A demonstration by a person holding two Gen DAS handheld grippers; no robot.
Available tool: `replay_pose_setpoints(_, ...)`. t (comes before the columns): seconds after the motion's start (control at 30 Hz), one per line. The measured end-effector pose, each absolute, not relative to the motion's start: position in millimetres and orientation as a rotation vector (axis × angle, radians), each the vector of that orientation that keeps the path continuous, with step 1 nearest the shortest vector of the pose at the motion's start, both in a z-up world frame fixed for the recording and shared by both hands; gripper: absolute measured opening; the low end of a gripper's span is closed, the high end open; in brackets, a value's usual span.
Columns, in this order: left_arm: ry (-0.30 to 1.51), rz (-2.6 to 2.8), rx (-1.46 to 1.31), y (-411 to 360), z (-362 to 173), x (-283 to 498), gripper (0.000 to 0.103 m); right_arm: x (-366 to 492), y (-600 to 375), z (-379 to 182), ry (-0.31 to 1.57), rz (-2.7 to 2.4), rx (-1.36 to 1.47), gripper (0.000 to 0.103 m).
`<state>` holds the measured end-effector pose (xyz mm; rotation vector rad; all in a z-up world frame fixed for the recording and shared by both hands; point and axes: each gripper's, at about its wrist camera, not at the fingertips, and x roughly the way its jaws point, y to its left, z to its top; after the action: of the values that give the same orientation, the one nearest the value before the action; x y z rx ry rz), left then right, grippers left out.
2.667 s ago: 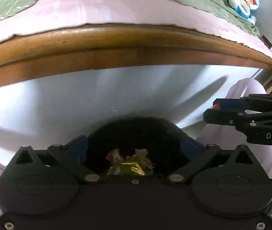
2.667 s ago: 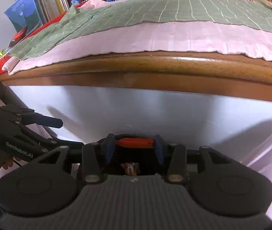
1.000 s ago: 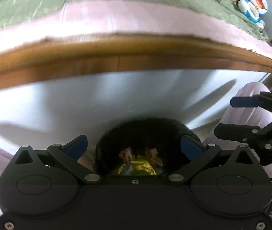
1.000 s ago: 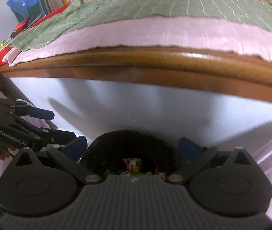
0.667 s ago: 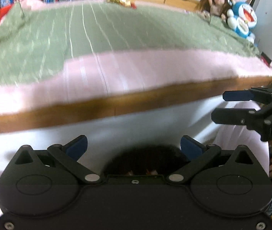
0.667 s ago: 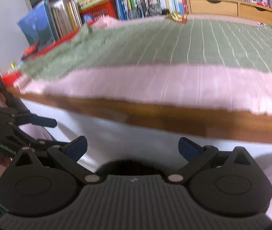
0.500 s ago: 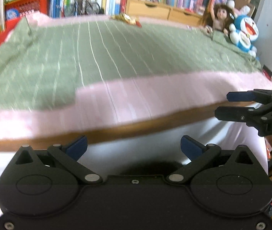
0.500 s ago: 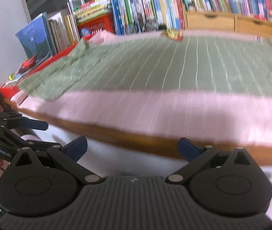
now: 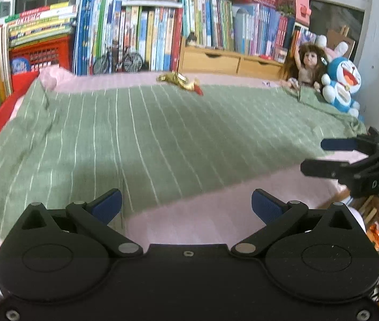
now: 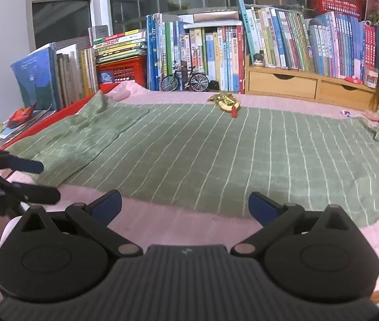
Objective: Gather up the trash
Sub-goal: 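Raise both open tools from the bin back up over the bed, then reach both tools toward the gold foil candies beside the bread slice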
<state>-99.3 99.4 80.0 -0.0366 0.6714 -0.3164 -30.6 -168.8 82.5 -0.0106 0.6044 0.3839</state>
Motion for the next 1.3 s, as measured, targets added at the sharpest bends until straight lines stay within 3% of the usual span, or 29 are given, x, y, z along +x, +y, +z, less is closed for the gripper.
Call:
replay_pose_setpoints(0.73, 0.614, -0.372, -0.065, 74.9, 115.7, 37.3, 0.103, 48.3, -179.5, 90.5, 0.575, 0.329, -0.012, 0.103)
replay_pose_setpoints(1.3, 0.676, -0.309, -0.186, 77.9, 113.1, 227.4, 0.103, 178.6, -162.2, 103.1, 0.559, 0.401, -0.023, 0.103)
